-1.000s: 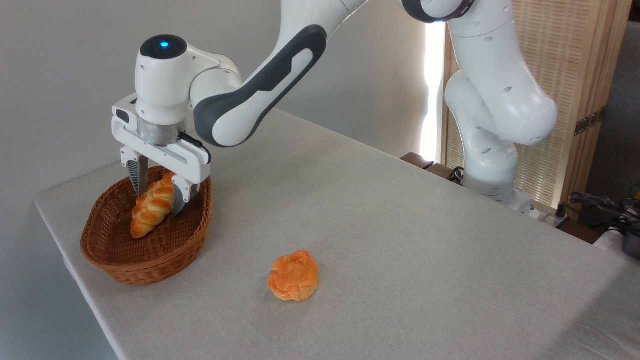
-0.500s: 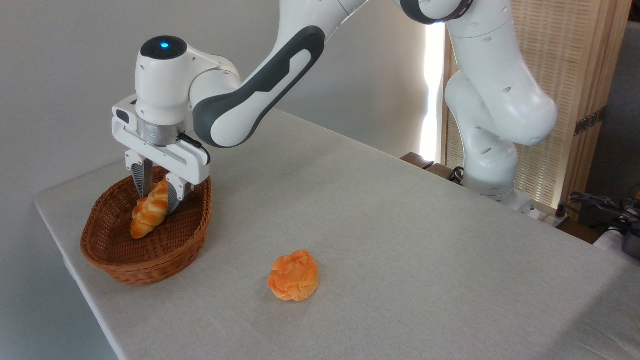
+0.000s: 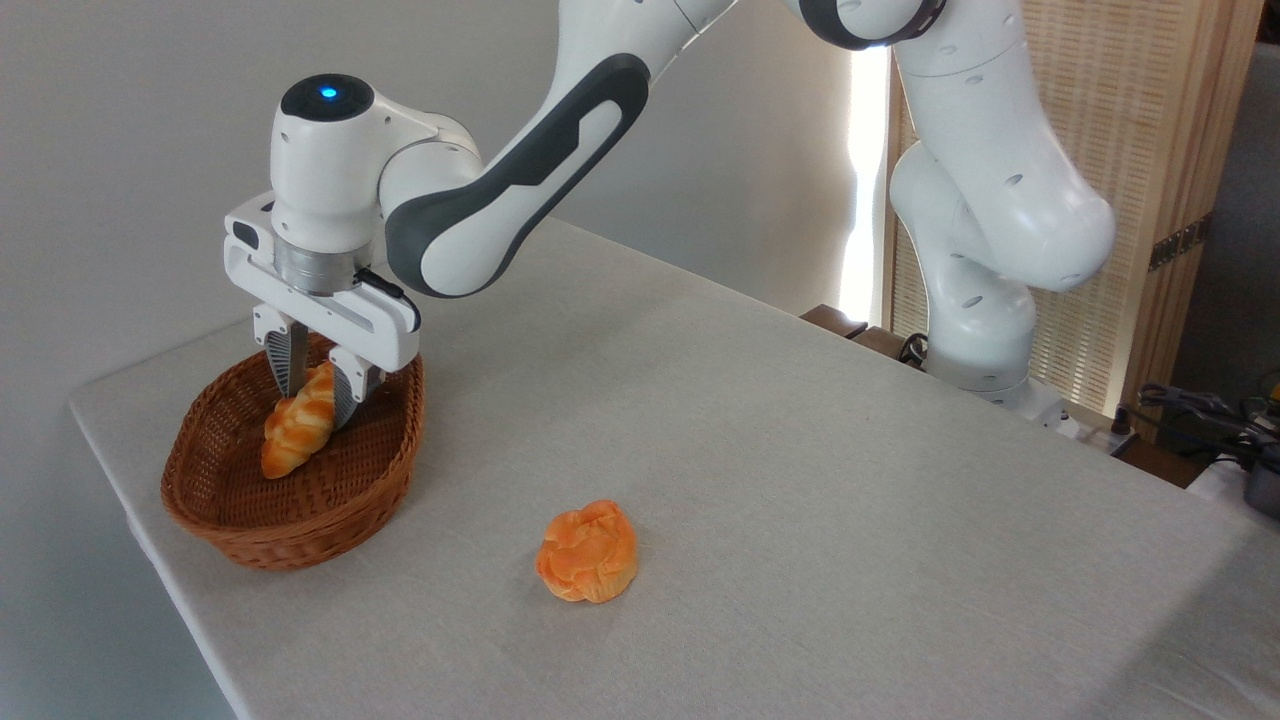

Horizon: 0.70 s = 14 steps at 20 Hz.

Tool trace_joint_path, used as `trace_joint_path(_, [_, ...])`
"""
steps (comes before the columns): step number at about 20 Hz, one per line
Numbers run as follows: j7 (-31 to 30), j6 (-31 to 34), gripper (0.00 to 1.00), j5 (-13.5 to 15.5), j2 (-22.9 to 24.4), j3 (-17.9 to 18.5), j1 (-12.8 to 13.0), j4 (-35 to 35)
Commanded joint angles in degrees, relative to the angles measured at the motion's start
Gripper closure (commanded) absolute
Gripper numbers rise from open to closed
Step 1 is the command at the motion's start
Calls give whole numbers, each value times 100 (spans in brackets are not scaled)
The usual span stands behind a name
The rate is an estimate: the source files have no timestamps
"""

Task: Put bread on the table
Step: 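Lift the bread roll out of the basket and carry it onto the table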

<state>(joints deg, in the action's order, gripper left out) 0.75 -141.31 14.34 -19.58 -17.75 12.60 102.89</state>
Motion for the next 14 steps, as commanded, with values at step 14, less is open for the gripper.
trace_joint_path(14, [-66, 488, 78, 95, 541, 272, -249, -147])
